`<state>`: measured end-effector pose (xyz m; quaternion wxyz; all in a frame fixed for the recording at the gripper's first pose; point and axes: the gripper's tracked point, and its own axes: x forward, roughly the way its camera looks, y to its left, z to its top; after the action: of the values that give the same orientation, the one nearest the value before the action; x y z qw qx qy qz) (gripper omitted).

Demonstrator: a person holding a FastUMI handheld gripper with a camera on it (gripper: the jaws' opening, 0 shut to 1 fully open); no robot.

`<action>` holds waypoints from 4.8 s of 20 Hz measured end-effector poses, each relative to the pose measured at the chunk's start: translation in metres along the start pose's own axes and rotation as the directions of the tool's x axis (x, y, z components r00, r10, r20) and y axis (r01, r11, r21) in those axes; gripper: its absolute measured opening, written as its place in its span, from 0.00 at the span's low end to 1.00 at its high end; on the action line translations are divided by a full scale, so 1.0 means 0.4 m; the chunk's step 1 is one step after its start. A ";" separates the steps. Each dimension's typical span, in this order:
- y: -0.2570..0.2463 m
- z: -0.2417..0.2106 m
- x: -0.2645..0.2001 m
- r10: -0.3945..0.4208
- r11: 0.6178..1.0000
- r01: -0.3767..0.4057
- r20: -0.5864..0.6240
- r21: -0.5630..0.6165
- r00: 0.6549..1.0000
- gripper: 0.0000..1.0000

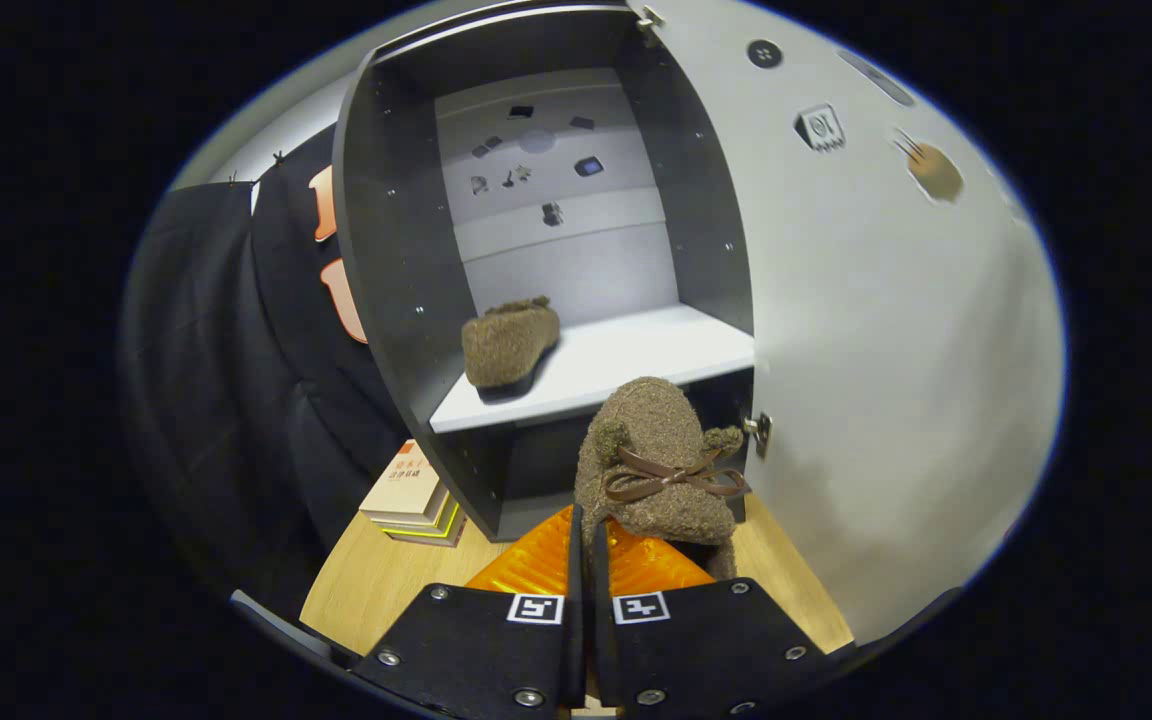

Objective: Open the shoe cabinet door, grab the shoes and put them into the shoe cabinet, then close the shoe cabinet door.

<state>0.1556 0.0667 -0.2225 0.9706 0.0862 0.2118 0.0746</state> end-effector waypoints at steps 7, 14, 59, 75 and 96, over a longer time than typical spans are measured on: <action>0.018 0.207 0.143 0.042 0.995 -0.039 0.030 -0.087 0.999 0.04; -0.007 0.311 0.291 0.046 0.993 -0.044 0.014 -0.107 0.999 0.04; 0.008 0.416 0.318 -0.023 0.995 0.022 -0.005 -0.092 1.000 0.35; 0.068 0.485 -0.004 -0.038 0.992 0.055 0.144 -0.114 0.989 0.43; -0.112 0.469 -0.583 -0.168 0.981 0.192 0.326 -0.043 0.930 0.71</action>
<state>0.0302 -0.0445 0.0295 0.9974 0.0415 0.0552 -0.0218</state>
